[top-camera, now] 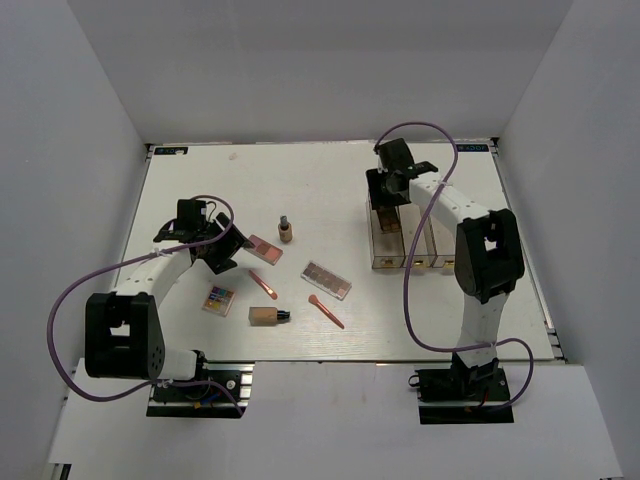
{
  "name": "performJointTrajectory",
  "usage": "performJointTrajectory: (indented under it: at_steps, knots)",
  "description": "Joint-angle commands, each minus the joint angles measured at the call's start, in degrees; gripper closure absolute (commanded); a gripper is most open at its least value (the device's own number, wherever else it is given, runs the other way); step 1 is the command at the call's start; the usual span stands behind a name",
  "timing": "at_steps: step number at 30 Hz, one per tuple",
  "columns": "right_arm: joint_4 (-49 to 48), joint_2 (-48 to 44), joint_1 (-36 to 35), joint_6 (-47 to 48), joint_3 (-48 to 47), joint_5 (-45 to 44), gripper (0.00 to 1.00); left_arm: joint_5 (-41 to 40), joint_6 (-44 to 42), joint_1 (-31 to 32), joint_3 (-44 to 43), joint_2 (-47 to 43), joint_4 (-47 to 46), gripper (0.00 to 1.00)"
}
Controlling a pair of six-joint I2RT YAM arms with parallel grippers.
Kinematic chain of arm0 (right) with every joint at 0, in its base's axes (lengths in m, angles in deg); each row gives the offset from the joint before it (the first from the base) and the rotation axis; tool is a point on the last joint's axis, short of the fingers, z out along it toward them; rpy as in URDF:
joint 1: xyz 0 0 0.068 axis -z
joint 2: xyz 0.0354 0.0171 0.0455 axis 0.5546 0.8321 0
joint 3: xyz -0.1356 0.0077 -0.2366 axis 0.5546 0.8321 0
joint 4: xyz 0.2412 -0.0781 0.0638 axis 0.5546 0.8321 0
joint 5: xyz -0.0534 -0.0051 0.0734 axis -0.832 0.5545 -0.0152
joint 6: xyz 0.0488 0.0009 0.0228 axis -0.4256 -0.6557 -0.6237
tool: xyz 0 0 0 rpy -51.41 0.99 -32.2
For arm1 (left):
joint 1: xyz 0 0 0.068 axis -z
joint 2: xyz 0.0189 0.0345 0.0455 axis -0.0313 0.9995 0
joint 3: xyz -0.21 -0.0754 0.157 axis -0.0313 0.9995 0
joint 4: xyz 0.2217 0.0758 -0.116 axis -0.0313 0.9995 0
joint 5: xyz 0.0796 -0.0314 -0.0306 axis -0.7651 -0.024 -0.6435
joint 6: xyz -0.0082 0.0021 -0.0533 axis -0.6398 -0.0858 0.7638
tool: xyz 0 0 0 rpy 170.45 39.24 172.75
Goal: Organize the makeup
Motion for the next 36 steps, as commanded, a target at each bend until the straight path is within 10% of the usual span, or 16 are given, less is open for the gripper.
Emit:
performJointTrajectory:
  at_steps: [1,7,36]
  knots:
    - [0.2,0.2,0.5,-1.8,-2.6,0.0,0.78,-0.1,0.4,0.1,-2.5,-0.1,0.3,0.22]
    - [2.2,0.5,0.7,-1.8,-2.3,3.1,0.45,0.4,0.8,0.7,-4.7,2.8,-0.4,0.18]
    - [-4.7,-10.6,2.4,5.2,4.0,16.8,0.29,-14.8,2.8,9.0,-31.7,25.9,21.4,0.14]
